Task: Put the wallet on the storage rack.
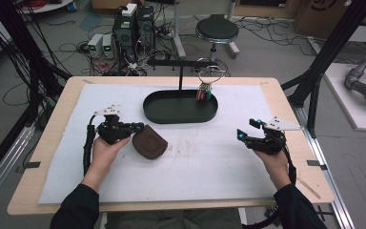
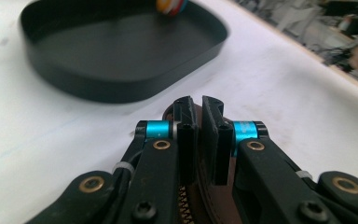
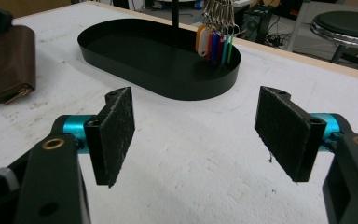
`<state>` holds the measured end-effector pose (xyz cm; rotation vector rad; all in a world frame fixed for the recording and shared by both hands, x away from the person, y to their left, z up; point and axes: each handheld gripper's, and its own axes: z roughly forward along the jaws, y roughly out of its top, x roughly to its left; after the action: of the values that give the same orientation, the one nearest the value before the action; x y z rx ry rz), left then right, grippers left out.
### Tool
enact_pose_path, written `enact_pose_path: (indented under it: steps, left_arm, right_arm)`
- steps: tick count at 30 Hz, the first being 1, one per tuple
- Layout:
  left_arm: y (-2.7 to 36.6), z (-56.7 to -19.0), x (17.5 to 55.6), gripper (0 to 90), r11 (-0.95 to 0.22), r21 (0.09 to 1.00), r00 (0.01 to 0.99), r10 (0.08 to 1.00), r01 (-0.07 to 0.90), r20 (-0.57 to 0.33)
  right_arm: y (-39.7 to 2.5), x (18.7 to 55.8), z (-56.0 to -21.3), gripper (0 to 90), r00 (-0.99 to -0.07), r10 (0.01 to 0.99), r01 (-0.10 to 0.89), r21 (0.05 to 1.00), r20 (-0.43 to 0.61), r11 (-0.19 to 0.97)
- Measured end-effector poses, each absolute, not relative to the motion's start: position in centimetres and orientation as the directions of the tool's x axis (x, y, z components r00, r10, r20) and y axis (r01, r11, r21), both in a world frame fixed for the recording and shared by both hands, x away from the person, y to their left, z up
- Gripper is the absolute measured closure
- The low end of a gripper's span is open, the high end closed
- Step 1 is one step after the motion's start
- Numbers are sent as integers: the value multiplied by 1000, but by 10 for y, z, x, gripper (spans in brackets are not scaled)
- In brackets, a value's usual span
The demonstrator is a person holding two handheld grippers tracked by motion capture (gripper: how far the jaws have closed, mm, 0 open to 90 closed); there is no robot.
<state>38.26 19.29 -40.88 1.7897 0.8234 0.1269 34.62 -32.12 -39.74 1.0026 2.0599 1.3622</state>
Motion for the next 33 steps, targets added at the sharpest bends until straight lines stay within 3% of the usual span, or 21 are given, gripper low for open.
enact_pose_path:
  steps: [8,17,33]
  left_arm:
    - [180,-391,361,858,-184,919,837,501,350,-219]
    - [172,-381,354,860,-141,948,869,457,284,-192]
    - [132,-357,341,862,-107,982,926,361,158,-109]
  right_arm:
    - [-315,345,-395,292,-633,774,296,921,-11,255]
    - [-304,343,-394,292,-671,741,282,920,-15,274]
    - [-268,337,-392,293,-841,536,263,923,75,282]
